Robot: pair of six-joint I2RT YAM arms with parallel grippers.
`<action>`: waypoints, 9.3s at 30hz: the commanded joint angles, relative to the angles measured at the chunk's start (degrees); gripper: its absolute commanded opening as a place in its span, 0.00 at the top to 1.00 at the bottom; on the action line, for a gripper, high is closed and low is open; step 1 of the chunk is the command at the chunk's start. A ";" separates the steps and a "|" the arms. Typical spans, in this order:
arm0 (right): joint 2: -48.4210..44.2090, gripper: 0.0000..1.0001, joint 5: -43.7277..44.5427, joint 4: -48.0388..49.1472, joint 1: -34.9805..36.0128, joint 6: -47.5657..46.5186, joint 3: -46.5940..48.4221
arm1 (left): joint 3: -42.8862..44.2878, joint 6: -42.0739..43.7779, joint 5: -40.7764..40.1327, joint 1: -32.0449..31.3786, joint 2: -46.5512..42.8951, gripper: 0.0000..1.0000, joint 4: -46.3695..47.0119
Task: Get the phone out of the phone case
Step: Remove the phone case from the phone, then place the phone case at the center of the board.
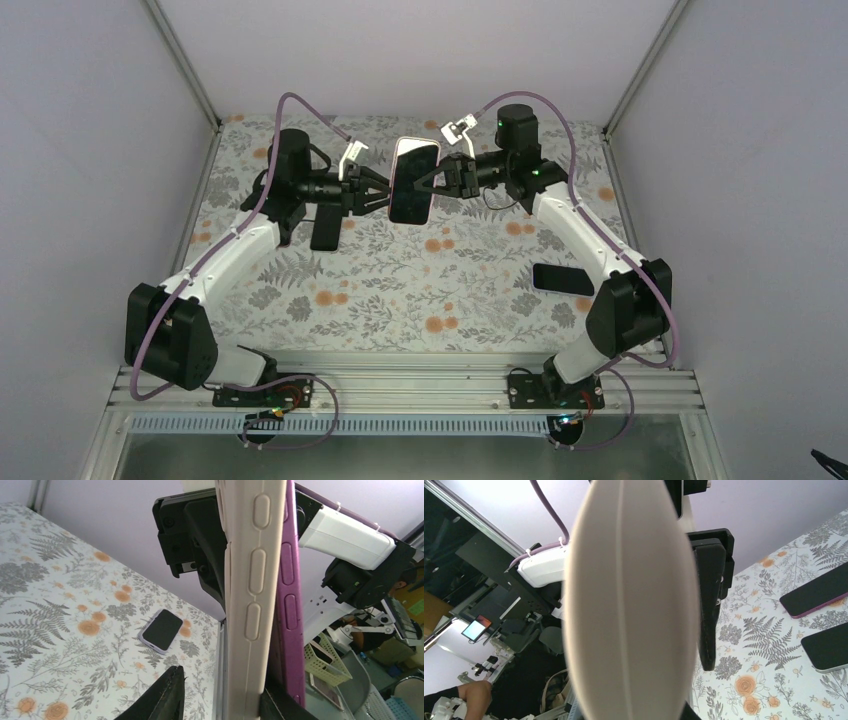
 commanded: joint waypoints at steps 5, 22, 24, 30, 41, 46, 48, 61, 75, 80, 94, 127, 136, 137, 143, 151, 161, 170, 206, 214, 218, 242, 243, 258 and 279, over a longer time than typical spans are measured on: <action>-0.54 0.96 -2.92 1.00 5.50 0.25 -0.54 | 0.37 -0.99 0.76 -4.03 -0.34 0.91 7.21; -0.19 0.30 7.88 -7.36 0.10 -5.09 8.42 | -3.22 -12.34 -0.71 4.82 -2.73 0.98 15.80; -0.62 0.27 11.61 -9.46 -0.44 -8.07 9.17 | -3.76 -14.18 -1.19 5.69 -2.65 0.98 17.32; -1.77 0.17 28.09 -18.11 -0.21 -25.63 15.82 | -3.39 -23.19 -2.98 10.32 -1.01 0.98 20.85; -2.41 0.10 52.80 -19.47 6.15 -38.42 18.34 | -0.23 -27.83 -8.08 12.16 1.85 0.98 13.35; -4.34 0.11 64.29 -14.67 11.39 -42.31 14.09 | -0.46 -33.65 -8.91 12.49 3.44 0.98 13.91; -4.45 0.12 68.45 -13.09 13.67 -44.12 12.76 | -0.60 -35.19 -9.34 12.74 3.92 0.98 13.90; -0.37 0.21 85.77 -5.61 25.16 -51.89 8.85 | -1.37 -39.75 -9.14 13.34 5.19 0.98 13.99; 4.36 0.25 95.84 -1.40 30.09 -56.66 8.19 | -1.16 -40.18 -9.39 13.31 5.85 0.98 13.20; 6.84 0.26 100.22 0.94 30.42 -58.54 7.26 | -1.09 -40.35 -9.45 13.31 6.00 0.98 13.22; 10.98 0.46 118.37 20.69 32.29 -73.38 0.18 | -1.85 -41.25 -9.14 13.31 6.28 0.98 14.33; 8.63 0.96 120.90 23.77 30.88 -76.64 3.04 | -4.07 -34.66 -16.99 13.92 5.63 0.98 5.00; 6.44 0.96 116.41 16.00 29.18 -69.38 6.78 | -3.65 -32.49 -20.00 14.27 6.41 0.98 1.71; 6.30 0.96 115.60 14.73 28.84 -68.26 7.42 | -3.54 -32.26 -20.15 14.27 6.57 0.98 1.51; 5.27 0.96 111.33 9.69 26.85 -63.64 8.78 | -3.42 -31.46 -20.89 14.27 6.51 0.98 0.73; 5.24 0.96 107.89 5.60 25.51 -59.48 11.82 | -4.67 -30.92 -21.87 14.25 5.82 0.98 0.23; 2.91 0.96 105.13 2.47 23.99 -56.88 12.81 | -5.22 -28.70 -24.09 14.27 5.20 0.98 -1.00; 0.73 0.96 104.10 0.40 22.19 -55.43 11.94 | -2.08 -16.99 -27.92 14.27 8.27 0.98 -5.20; -2.47 0.96 96.68 -6.85 14.61 -46.73 5.65 | 52.91 11.89 -32.84 7.45 57.39 0.98 -40.22; -3.58 0.96 95.51 -7.35 13.85 -46.28 4.95 | 55.48 12.04 -41.73 6.66 60.27 0.98 -42.36; -3.83 0.96 94.96 -7.55 13.65 -46.09 4.92 | 55.83 12.26 -47.14 6.34 60.71 0.97 -43.10; -2.74 0.96 93.86 -8.46 13.32 -45.48 6.11 | 58.89 15.69 -58.23 4.64 64.77 0.94 -48.02; -2.82 0.96 93.91 -8.46 13.32 -45.53 6.02 | 58.45 15.83 -57.80 4.52 64.61 0.97 -47.97; -4.06 0.96 93.66 -8.30 13.32 -45.54 4.97 | 50.27 17.34 -53.53 4.33 58.61 0.98 -47.40; -3.21 0.96 93.38 -8.90 13.34 -45.54 5.67 | 49.34 16.99 -58.07 4.08 59.65 0.91 -48.01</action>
